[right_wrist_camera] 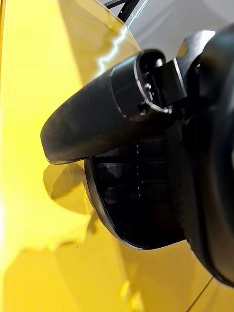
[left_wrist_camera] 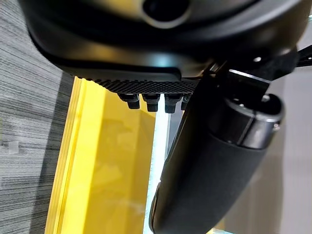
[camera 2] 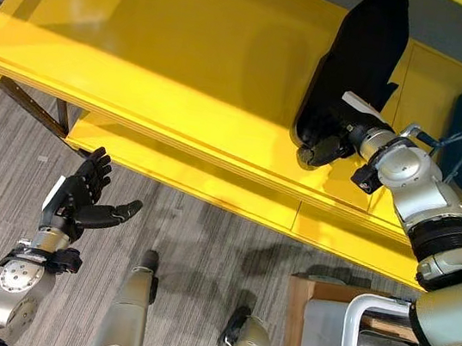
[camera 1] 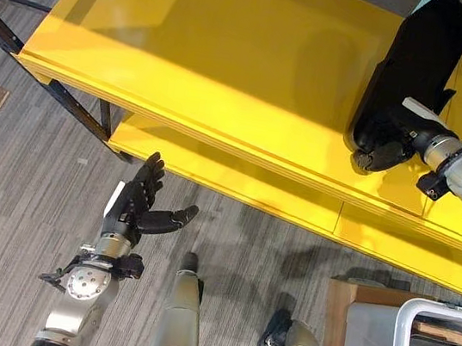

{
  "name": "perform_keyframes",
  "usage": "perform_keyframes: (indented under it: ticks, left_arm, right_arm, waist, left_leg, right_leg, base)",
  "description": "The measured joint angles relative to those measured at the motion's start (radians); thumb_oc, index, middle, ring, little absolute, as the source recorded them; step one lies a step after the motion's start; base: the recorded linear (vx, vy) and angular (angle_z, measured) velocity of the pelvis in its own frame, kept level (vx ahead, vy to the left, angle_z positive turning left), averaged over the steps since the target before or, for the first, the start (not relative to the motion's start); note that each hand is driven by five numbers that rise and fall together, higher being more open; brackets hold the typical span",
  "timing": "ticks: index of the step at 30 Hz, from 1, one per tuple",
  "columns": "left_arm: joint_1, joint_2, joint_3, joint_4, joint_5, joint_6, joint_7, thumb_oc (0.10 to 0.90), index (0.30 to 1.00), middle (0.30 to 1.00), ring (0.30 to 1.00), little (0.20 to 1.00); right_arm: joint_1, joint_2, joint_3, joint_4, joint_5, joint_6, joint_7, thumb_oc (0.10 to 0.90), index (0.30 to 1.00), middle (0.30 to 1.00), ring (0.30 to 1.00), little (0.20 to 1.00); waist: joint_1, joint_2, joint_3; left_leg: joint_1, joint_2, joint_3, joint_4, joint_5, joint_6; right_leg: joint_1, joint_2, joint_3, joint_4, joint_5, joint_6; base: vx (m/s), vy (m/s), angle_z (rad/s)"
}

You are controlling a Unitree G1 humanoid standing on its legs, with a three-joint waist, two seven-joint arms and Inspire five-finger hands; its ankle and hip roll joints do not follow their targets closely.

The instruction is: Move parts from the plastic box to the shelf.

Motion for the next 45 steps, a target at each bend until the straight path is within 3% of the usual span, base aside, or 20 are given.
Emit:
perform_keyframes:
  ticks: [3,4,5,6,7,33,45]
  left_arm:
    - [0.006,0.000,0.000,0.000,0.000,-0.001,0.000,0.900,1.000,1.000,1.000,1.000]
    - [0.008,0.000,0.000,0.000,0.000,-0.001,0.000,0.900,1.000,1.000,1.000,1.000]
    - [0.009,0.000,0.000,0.000,0.000,-0.001,0.000,0.900,1.000,1.000,1.000,1.000]
    - [0.009,0.000,0.000,0.000,0.000,-0.001,0.000,0.900,1.000,1.000,1.000,1.000]
    - [0.009,0.000,0.000,0.000,0.000,-0.001,0.001,0.900,1.000,1.000,1.000,1.000]
    - [0.008,0.000,0.013,-0.001,-0.037,-0.004,0.000,0.900,1.000,1.000,1.000,1.000]
    - [-0.008,0.000,0.031,-0.001,-0.036,-0.003,-0.001,0.900,1.000,1.000,1.000,1.000]
  right_arm:
    - [-0.005,-0.002,0.001,0.004,0.000,-0.001,-0.001,0.400,0.300,0.300,0.300,0.300]
    - [-0.005,-0.002,0.001,0.004,0.000,-0.001,-0.001,0.600,0.580,0.580,0.580,0.580]
    - [-0.005,-0.002,0.001,0.004,0.000,-0.001,-0.001,0.624,0.613,0.613,0.613,0.613]
    - [-0.005,-0.002,0.001,0.004,0.000,-0.001,-0.001,0.792,0.849,0.849,0.849,0.849]
    - [-0.008,-0.002,0.001,0.004,-0.004,-0.002,-0.001,0.900,1.000,1.000,1.000,1.000]
    - [-0.070,-0.006,0.038,-0.046,-0.018,-0.005,0.009,0.900,1.000,1.000,1.000,1.000]
    - [-0.072,-0.061,0.042,-0.150,-0.009,-0.003,0.045,0.900,1.000,1.000,1.000,1.000]
  waist:
    - [0.002,0.000,0.000]
    - [0.002,0.000,0.000]
    - [0.002,0.000,0.000]
    - [0.002,0.000,0.000]
    - [0.002,0.000,0.000]
    - [0.000,0.000,0.000]
    - [-0.007,-0.003,-0.001]
  left_leg:
    - [-0.004,-0.001,-0.008,0.001,-0.001,0.000]
    - [-0.005,-0.001,-0.010,0.001,-0.001,0.000]
    - [-0.007,-0.001,-0.012,0.002,-0.001,0.000]
    - [-0.008,-0.001,-0.014,0.002,-0.001,0.000]
    - [-0.010,-0.001,-0.017,0.002,0.000,-0.001]
    - [-0.026,0.002,-0.029,0.003,0.010,-0.016]
    - [-0.005,0.003,-0.037,0.005,0.011,-0.016]
  right_leg:
    - [0.000,-0.001,-0.009,0.008,-0.010,-0.004]
    - [-0.001,-0.001,-0.011,0.010,-0.012,-0.005]
    - [-0.001,-0.001,-0.014,0.012,-0.014,-0.007]
    - [-0.002,-0.001,-0.015,0.013,-0.015,-0.007]
    - [-0.003,-0.001,-0.018,0.014,-0.016,-0.008]
    - [-0.028,0.000,-0.018,0.038,-0.028,-0.019]
    - [0.002,0.004,-0.025,0.033,-0.027,-0.019]
  base:
    - [0.01,-0.002,0.06]
    - [0.01,-0.008,0.05]
    - [0.01,-0.007,0.04]
    - [0.00,-0.003,0.04]
    - [0.00,0.000,0.04]
    - [-0.01,0.001,0.00]
    - [0.00,0.000,0.00]
